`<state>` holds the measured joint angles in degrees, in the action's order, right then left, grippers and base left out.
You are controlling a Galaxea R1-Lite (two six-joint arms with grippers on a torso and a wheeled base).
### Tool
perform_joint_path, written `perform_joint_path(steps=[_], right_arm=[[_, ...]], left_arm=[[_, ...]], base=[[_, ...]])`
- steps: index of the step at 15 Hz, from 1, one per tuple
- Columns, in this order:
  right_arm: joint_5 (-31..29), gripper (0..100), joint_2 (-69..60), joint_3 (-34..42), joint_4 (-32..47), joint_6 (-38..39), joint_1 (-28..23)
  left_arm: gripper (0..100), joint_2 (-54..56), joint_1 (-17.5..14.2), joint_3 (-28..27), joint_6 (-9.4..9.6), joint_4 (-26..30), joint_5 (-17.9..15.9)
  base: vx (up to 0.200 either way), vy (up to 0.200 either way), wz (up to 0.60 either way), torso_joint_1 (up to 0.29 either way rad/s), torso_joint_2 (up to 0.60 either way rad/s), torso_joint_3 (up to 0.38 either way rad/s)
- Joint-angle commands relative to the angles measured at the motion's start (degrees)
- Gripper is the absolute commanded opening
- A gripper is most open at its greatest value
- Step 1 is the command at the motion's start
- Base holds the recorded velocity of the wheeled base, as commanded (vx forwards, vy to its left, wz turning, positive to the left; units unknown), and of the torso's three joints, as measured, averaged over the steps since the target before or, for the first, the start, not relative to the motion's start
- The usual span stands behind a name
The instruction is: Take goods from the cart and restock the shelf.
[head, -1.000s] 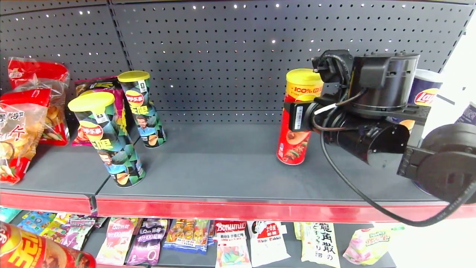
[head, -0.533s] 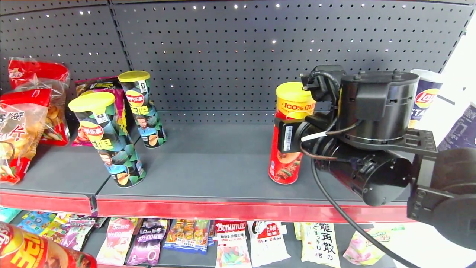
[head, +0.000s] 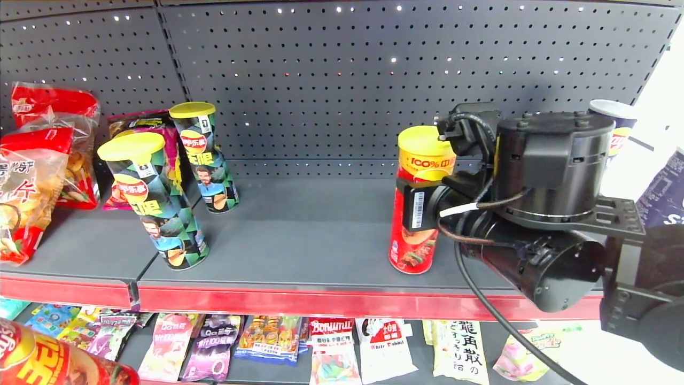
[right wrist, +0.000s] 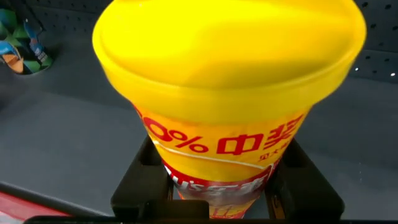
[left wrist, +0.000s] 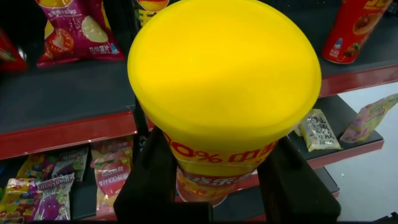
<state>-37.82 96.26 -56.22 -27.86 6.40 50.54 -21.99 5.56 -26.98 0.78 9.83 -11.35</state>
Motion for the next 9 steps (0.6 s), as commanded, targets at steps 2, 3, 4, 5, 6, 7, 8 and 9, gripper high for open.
perform_joint_path(steps=[2, 3, 4, 5, 6, 7, 8, 9], right_arm=[[0.3, 0, -1.3, 2.9, -0.1, 0.1, 0.7], [0.3, 0, -1.3, 3.0, -0.1, 0.1, 1.0], [0.3, 0, -1.3, 3.0, -0.1, 0.1, 1.0], [0.3, 0, -1.3, 2.9, -0.1, 0.1, 1.2], [0.2, 0, -1.4, 2.8, -0.1, 0.1, 1.8], [0.2, 0, -1.6, 2.9, -0.1, 0.2, 2.1], [0.2, 0, -1.7, 2.9, -0.1, 0.2, 2.2], [0.2, 0, -1.9, 2.9, -0.1, 0.2, 2.2]], left_arm=[[0, -0.1, 0.0, 0.0, 0.01, 0.1, -0.1], [0, -0.1, 0.0, 0.1, 0.01, 0.1, -0.1], [0, -0.1, 0.0, 0.1, 0.01, 0.2, -0.1], [0, 0.0, 0.0, 0.1, 0.01, 0.2, -0.1], [0, 0.1, 0.0, 0.3, 0.01, 0.1, -0.1], [0, 0.2, 0.0, 0.4, 0.01, 0.1, -0.1], [0, 0.3, 0.0, 0.4, 0.01, 0.1, -0.1], [0, 0.3, 0.1, 0.3, 0.01, 0.1, -0.1]], base=[[0.0, 0.0, 0.0, 0.0, 0.0, 0.0], [0.0, 0.0, 0.0, 0.0, 0.0, 0.0], [0.0, 0.0, 0.0, 0.0, 0.0, 0.0], [0.0, 0.0, 0.0, 0.0, 0.0, 0.0], [0.0, 0.0, 0.0, 0.0, 0.0, 0.0], [0.0, 0.0, 0.0, 0.0, 0.0, 0.0], [0.0, 0.0, 0.0, 0.0, 0.0, 0.0], [0.0, 0.0, 0.0, 0.0, 0.0, 0.0]])
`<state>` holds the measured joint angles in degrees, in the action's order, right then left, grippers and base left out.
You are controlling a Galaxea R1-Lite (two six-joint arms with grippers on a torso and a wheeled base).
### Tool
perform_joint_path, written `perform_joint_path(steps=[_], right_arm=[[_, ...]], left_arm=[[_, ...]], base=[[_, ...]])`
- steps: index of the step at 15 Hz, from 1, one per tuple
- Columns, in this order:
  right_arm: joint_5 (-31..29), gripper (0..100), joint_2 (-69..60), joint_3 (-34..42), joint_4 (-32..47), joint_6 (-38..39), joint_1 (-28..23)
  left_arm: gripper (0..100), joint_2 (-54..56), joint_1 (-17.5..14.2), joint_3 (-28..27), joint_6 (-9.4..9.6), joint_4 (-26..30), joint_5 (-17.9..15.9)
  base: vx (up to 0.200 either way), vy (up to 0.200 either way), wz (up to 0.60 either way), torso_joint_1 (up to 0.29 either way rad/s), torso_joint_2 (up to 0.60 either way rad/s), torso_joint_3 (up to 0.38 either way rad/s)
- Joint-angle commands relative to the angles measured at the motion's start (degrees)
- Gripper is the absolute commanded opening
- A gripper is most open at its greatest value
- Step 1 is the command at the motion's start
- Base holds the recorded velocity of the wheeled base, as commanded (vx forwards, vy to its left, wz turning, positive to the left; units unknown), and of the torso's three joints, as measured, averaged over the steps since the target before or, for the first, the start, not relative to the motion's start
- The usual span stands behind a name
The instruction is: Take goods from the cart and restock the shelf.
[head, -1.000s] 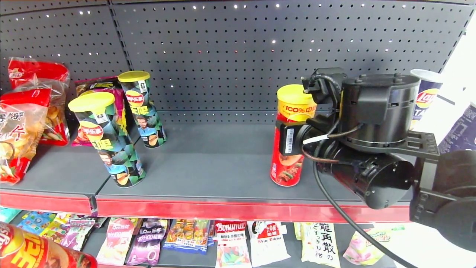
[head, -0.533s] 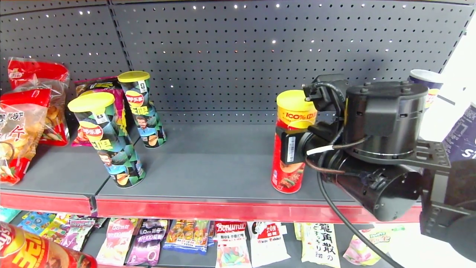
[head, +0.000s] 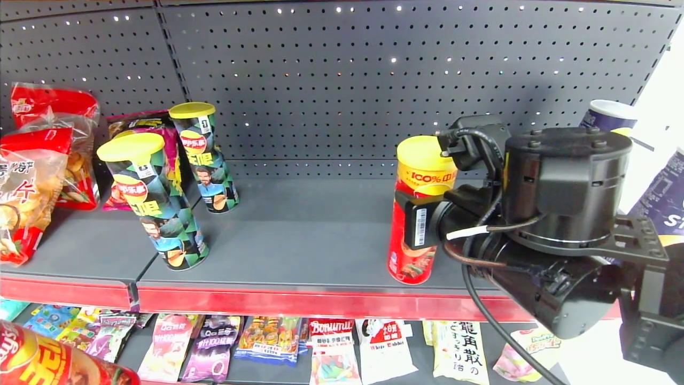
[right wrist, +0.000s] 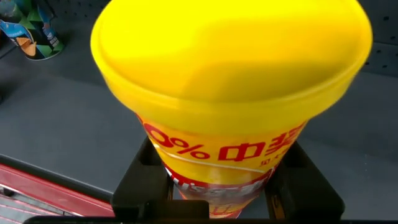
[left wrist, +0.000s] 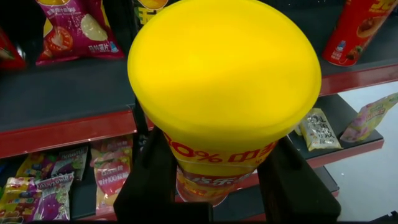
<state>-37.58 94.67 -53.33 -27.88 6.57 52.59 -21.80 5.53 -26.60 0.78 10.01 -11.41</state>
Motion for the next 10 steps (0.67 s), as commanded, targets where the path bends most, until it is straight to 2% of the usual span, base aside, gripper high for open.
perform_joint_path(steps=[1, 10], right_arm=[[0.0, 0, -0.7, 0.1, -0.1, 0.0, 0.1], [0.0, 0, -1.4, 1.9, -0.1, 0.2, 0.8]], left_arm=[[0, 0.0, 0.0, 0.0, 0.01, -0.1, 0.0], [0, 0.2, 0.0, 0.1, 0.01, -0.1, 0.0]], base=[[0.0, 0.0, 0.0, 0.0, 0.0, 0.0], [0.0, 0.0, 0.0, 0.0, 0.0, 0.0]])
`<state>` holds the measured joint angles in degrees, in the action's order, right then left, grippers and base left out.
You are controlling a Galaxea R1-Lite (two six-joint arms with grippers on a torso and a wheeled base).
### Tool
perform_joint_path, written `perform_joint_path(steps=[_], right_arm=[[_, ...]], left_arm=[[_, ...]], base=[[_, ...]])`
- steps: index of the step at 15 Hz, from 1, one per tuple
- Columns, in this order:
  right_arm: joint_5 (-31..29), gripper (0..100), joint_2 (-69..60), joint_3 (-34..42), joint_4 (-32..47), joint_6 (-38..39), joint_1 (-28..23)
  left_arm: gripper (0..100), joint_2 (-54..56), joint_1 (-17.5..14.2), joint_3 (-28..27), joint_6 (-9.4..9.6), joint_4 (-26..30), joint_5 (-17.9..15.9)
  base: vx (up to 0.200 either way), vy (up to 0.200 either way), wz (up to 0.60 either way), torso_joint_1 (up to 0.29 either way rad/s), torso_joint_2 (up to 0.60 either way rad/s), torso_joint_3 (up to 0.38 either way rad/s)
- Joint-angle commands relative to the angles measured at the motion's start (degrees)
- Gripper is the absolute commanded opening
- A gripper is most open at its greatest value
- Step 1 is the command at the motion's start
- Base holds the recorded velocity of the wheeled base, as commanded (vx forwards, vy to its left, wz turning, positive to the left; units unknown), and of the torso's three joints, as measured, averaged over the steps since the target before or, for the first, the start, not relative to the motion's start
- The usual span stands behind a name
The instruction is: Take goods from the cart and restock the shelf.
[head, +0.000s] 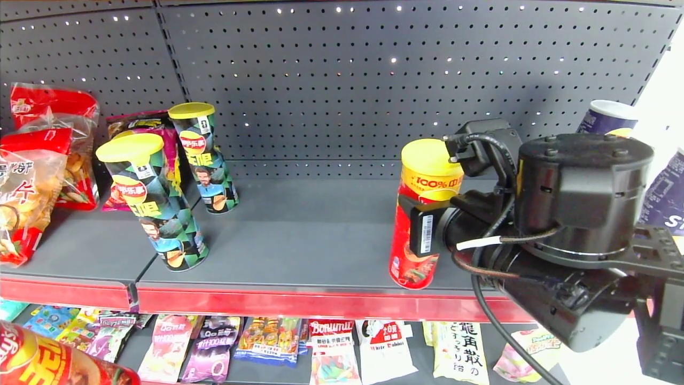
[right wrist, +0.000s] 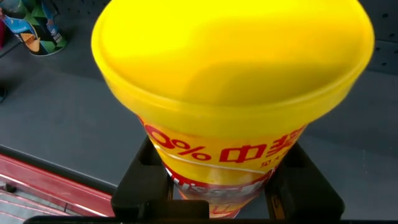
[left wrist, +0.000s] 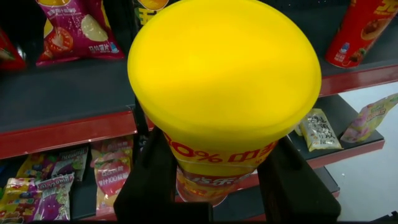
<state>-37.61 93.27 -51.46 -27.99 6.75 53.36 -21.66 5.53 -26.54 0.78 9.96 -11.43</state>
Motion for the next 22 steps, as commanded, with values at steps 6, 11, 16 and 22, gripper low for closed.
perform_joint_path(steps=[6, 11, 16, 22], right_arm=[[0.1, 100, -0.1, 0.1, 0.0, 0.4, 0.2], [-0.4, 100, -3.2, 2.9, 0.0, 0.6, 1.4], [-0.4, 100, -13.3, 11.4, 0.1, 0.3, 4.0], [7.3, 100, -33.9, 25.1, 1.2, -5.1, 3.7]], left_arm=[[0, 0.0, 0.0, 0.0, 0.01, 0.0, 0.0], [0, 0.0, 0.0, 0.0, 0.01, 0.0, 0.0], [0, -0.3, 0.0, 0.8, 0.01, 0.0, -0.1], [0, -1.4, 0.0, 0.7, 0.1, 0.0, -0.1]], base=[[0.0, 0.0, 0.0, 0.0, 0.0, 0.0], [0.0, 0.0, 0.0, 0.0, 0.0, 0.0], [0.0, 0.0, 0.0, 0.0, 0.0, 0.0], [0.0, 0.0, 0.0, 0.0, 0.0, 0.0]])
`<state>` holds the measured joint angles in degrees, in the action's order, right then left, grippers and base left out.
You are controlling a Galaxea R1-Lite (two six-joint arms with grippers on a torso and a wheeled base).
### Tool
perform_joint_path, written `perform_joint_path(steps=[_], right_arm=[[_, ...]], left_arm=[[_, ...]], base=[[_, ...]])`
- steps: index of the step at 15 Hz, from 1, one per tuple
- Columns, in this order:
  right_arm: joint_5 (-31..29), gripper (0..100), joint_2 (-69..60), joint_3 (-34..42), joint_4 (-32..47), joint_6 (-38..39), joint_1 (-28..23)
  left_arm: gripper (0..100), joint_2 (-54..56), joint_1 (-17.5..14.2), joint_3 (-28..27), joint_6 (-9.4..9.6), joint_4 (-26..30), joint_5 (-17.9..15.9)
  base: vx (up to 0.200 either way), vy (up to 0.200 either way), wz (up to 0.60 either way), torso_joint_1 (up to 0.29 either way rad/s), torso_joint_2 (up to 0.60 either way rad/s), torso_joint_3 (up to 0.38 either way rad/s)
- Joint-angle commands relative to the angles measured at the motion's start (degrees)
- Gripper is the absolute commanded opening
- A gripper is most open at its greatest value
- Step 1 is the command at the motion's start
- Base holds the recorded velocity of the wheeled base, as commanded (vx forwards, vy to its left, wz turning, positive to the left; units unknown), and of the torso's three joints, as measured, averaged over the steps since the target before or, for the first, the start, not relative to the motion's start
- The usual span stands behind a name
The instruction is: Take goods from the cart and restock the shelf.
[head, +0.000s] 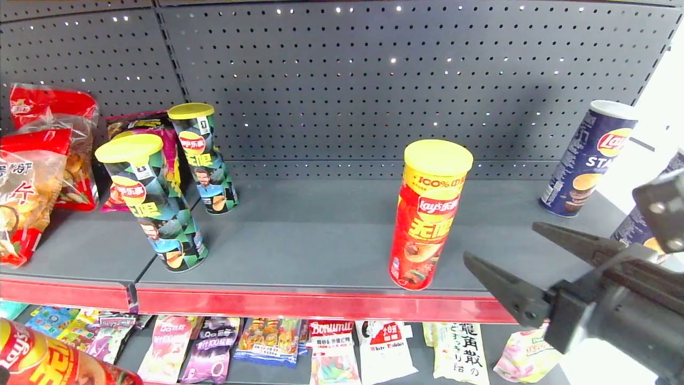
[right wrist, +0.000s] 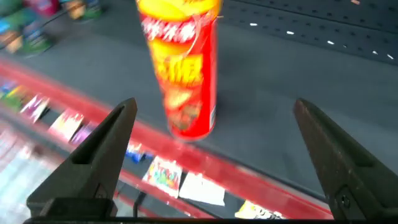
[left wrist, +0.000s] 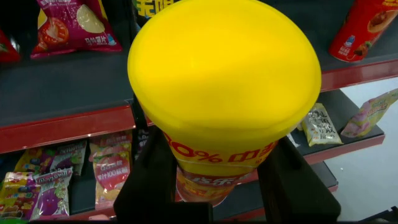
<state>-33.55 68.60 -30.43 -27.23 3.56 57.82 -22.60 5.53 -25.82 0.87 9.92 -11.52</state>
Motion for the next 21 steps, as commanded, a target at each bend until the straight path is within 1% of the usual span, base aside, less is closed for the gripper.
perform_joint_path(steps=[1, 2, 3, 4, 5, 6, 7, 8, 9, 10, 11, 12, 13, 14, 15, 17, 19, 21], right_arm=[[12.1, 100, -14.9, 5.8, 4.2, -7.2, -5.6], [18.9, 100, -18.7, 6.4, 7.7, -10.1, -10.2], [24.8, 100, -22.8, 6.5, 12.9, -12.7, -15.7], [28.2, 100, -26.9, 6.0, 19.2, -14.5, -21.7], [28.8, 100, -28.5, 5.6, 22.4, -14.6, -24.3], [29.3, 100, -32.9, 2.6, 32.4, -14.2, -33.2], [29.3, 100, -34.4, 1.6, 35.6, -13.2, -37.0], [29.1, 100, -38.0, 1.2, 39.5, -10.4, -43.6], [28.9, 100, -42.6, 2.2, 42.4, -9.5, -48.2], [29.2, 100, -47.0, 3.5, 45.0, -9.4, -50.8], [29.2, 100, -53.3, 5.9, 47.3, -9.4, -52.1], [28.8, 100, -58.7, 7.9, 48.2, -9.7, -51.9], [28.7, 100, -60.2, 8.4, 48.3, -9.7, -52.0], [27.8, 100, -63.1, 9.0, 50.5, -9.5, -53.1], [25.9, 100, -63.2, 9.2, 51.1, -9.0, -53.1], [25.1, 100, -63.2, 10.1, 51.4, -8.4, -53.2], [23.6, 100, -63.1, 14.1, 51.1, -4.7, -53.4], [23.1, 100, -63.2, 17.9, 48.6, -4.4, -53.3]], left_arm=[[0, -1.0, 0.0, -0.1, 0.01, -0.1, 0.0], [0, -1.0, 0.0, -0.1, 0.01, -0.2, 0.0], [0, -1.0, 0.1, -0.1, 0.01, -0.2, 0.0], [0, -1.0, 0.1, -0.1, 0.01, -0.2, 0.0], [0, -1.0, 0.1, -0.1, 0.1, -0.2, 0.0], [0, -1.4, 0.2, -0.3, 0.1, -0.3, -1.0], [0, -1.7, 0.2, -0.5, 0.1, -0.3, -1.7], [0, -2.2, 0.2, -0.8, 0.1, -0.4, -2.5], [0, -2.7, 0.3, -1.4, 0.72, -0.4, -3.6], [0, -3.2, 0.3, -1.7, 1.51, -0.4, -5.0], [0, -3.9, 0.3, -2.6, 2.03, -0.4, -7.9], [0, -5.2, 0.3, -4.0, 2.03, -0.4, -10.3], [0, -5.9, 0.3, -4.7, 2.03, -0.4, -11.2], [0, -9.0, 0.3, -8.7, 2.03, -0.4, -13.4], [0, -11.0, 0.3, -11.3, 1.95, -0.4, -14.4], [0, -13.5, 0.3, -13.9, 1.95, -0.4, -15.0], [0, -14.0, 0.3, -14.1, 1.95, -0.4, -16.0], [0, -14.1, 0.4, -14.1, 1.77, -0.4, -16.3]], base=[[0.0, 0.0, 0.0, 0.0, 0.0, 0.0], [0.0, 0.0, 0.0, 0.0, 0.0, 0.0], [0.0, 0.0, 0.0, 0.0, 0.0, 0.0], [0.0, 0.0, 0.0, 0.0, 0.0, 0.0], [0.0, 0.0, 0.0, 0.0, 0.0, 0.0], [0.0, 0.0, 0.0, 0.0, 0.0, 0.0], [0.0, 0.0, 0.0, 0.0, 0.0, 0.0], [0.0, 0.0, 0.0, 0.0, 0.0, 0.0], [0.0, 0.0, 0.0, 0.0, 0.0, 0.0], [0.0, 0.0, 0.0, 0.0, 0.0, 0.0], [0.0, 0.0, 0.0, 0.0, 0.0, 0.0], [0.0, 0.0, 0.0, 0.0, 0.0, 0.0], [0.0, 0.0, 0.0, 0.0, 0.0, 0.0], [0.0, 0.0, 0.0, 0.0, 0.0, 0.0], [0.0, 0.0, 0.0, 0.0, 0.0, 0.0], [0.0, 0.0, 0.0, 0.0, 0.0, 0.0], [0.0, 0.0, 0.0, 0.0, 0.0, 0.0], [0.0, 0.0, 0.0, 0.0, 0.0, 0.0]])
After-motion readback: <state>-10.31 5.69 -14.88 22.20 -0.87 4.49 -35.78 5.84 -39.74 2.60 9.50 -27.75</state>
